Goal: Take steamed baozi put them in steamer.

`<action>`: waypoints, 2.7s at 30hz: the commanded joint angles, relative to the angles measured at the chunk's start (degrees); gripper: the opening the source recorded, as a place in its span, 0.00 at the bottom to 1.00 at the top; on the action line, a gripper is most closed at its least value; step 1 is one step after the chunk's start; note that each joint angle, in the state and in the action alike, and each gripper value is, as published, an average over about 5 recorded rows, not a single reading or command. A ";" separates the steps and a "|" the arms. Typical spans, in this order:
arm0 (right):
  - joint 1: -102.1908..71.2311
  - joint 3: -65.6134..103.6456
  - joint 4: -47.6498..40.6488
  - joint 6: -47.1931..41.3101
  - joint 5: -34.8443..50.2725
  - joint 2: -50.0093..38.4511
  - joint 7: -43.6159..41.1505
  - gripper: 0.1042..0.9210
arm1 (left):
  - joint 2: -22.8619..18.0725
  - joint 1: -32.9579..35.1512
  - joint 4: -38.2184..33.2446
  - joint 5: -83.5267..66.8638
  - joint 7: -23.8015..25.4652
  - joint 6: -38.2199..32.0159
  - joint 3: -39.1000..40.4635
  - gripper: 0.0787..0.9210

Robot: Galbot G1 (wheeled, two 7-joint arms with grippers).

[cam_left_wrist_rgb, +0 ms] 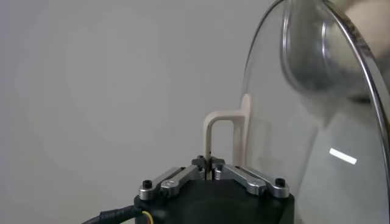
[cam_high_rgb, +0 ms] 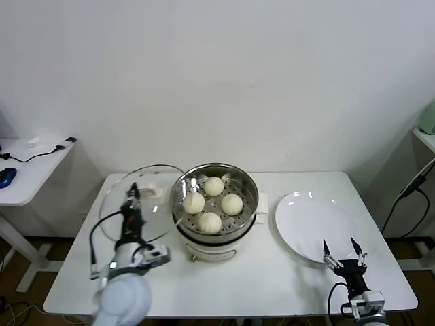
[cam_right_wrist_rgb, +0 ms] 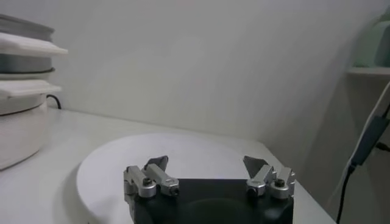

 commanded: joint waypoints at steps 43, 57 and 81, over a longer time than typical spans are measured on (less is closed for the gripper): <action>-0.38 1.84 -2.54 3.83 -0.70 0.67 1.52 0.88 | -21.18 -14.87 23.37 23.83 5.73 7.24 18.58 0.07; -0.24 1.55 -2.73 4.40 -0.93 0.94 1.46 0.88 | -21.18 -14.46 22.62 22.51 4.68 6.82 18.79 0.07; 0.24 0.48 -0.83 3.38 0.58 1.09 2.35 0.88 | -11.51 -4.56 2.58 2.92 -2.61 0.42 17.54 0.76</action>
